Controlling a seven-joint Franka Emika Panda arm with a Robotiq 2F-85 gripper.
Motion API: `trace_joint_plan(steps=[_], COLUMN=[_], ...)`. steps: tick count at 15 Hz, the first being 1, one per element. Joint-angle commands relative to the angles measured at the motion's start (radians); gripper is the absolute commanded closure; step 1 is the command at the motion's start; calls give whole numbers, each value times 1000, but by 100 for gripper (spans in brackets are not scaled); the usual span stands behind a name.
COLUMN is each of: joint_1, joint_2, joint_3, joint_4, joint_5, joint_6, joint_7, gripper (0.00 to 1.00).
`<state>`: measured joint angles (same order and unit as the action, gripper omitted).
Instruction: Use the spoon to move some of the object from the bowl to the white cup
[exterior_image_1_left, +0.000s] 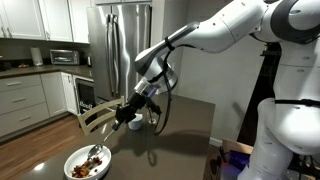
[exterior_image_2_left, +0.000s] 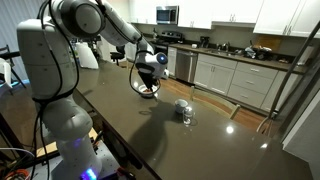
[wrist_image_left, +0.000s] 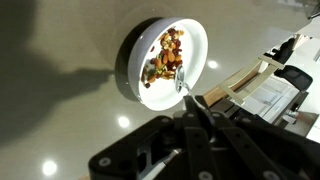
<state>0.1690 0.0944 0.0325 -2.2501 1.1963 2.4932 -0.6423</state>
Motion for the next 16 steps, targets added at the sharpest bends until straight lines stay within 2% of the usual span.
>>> trace_joint_plan(steps=[1, 8, 16], joint_1=[-43, -76, -102], joint_2=[68, 176, 236], joint_3=[35, 42, 24], joint_4=[40, 63, 63], joint_5=[81, 238, 288], joint_6=[-46, -134, -209], joint_7=[-82, -216, -250], gripper=[96, 96, 96])
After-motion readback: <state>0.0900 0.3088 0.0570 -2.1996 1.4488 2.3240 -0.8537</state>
